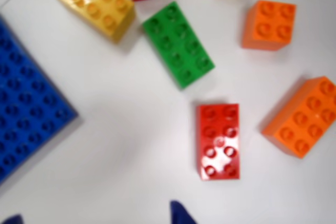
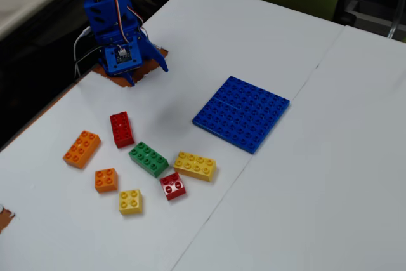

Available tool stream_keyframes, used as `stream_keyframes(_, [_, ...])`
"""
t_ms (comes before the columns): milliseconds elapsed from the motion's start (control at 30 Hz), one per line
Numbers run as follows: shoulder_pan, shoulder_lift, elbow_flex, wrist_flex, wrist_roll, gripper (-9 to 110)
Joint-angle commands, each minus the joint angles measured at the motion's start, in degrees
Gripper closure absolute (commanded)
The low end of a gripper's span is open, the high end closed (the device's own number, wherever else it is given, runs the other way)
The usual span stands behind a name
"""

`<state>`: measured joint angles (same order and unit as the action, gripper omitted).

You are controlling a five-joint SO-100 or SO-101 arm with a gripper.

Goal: Pick up the 2x4 orange block and go up the 8x8 blue block.

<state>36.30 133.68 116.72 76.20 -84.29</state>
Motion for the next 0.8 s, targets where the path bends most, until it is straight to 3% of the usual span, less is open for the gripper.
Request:
stream_keyframes(0, [5.71,-5.01,-4.31,-1.67,-0.53,64])
stream_keyframes(233, [20.04,-23.73,-19.6,6.15,-5.63,58])
stream_keyframes(467, [30.32,-32.08,-19.6,-3.52,-17.84,58])
stream_keyframes(567, [33.75,-34.19,-19.6,-6.5,-18.63,54])
stream_keyframes(767, [36.04,-36.74,-19.69,-13.1,-19.6,56])
